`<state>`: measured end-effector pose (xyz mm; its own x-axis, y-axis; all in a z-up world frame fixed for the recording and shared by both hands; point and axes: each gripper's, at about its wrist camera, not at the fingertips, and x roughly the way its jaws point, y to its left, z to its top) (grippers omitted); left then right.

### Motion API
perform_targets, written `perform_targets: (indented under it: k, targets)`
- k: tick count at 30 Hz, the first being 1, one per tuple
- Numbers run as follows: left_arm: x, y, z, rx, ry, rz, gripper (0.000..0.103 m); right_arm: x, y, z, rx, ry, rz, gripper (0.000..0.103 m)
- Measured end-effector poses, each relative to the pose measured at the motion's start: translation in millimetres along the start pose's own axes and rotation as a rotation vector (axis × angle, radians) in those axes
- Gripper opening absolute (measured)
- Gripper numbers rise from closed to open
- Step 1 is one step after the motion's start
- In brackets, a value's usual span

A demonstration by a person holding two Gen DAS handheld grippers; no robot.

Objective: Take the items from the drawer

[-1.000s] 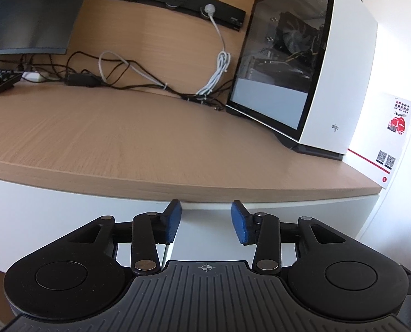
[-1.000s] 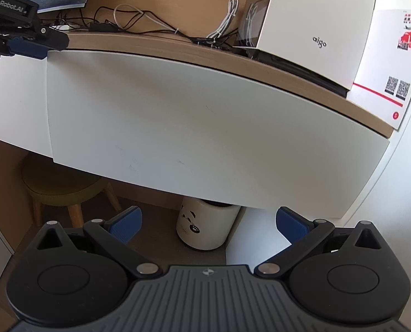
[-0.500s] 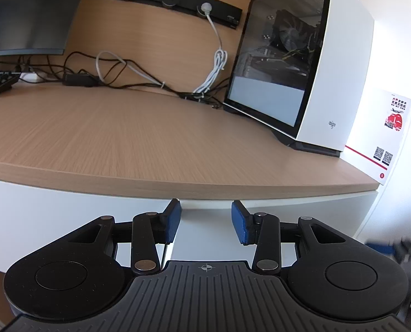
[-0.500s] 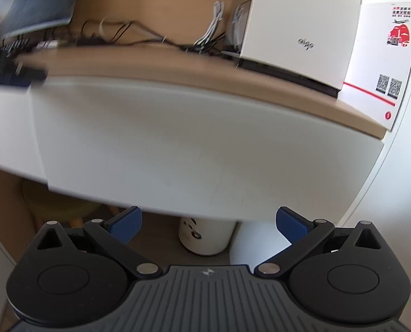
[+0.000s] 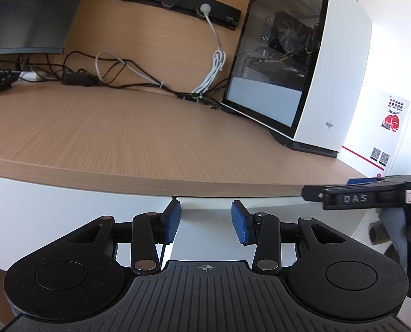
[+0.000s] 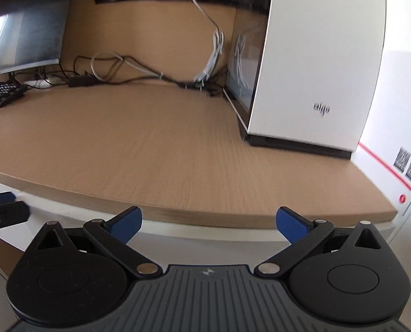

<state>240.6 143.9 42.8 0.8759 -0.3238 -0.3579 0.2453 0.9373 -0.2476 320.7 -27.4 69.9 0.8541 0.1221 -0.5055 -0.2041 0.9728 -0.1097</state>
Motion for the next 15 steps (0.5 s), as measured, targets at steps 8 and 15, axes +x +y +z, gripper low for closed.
perform_targets:
  k: [8, 15]
  targets:
    - [-2.2, -0.4, -0.4, 0.0, 0.004, -0.008, 0.043, 17.5, -9.7, -1.3, 0.08, 0.088, 0.068, 0.103]
    - [-3.5, -2.1, -0.7, 0.004, 0.005, -0.006, 0.043, 18.9, -11.1, -3.9, 0.087, 0.112, 0.085, 0.103]
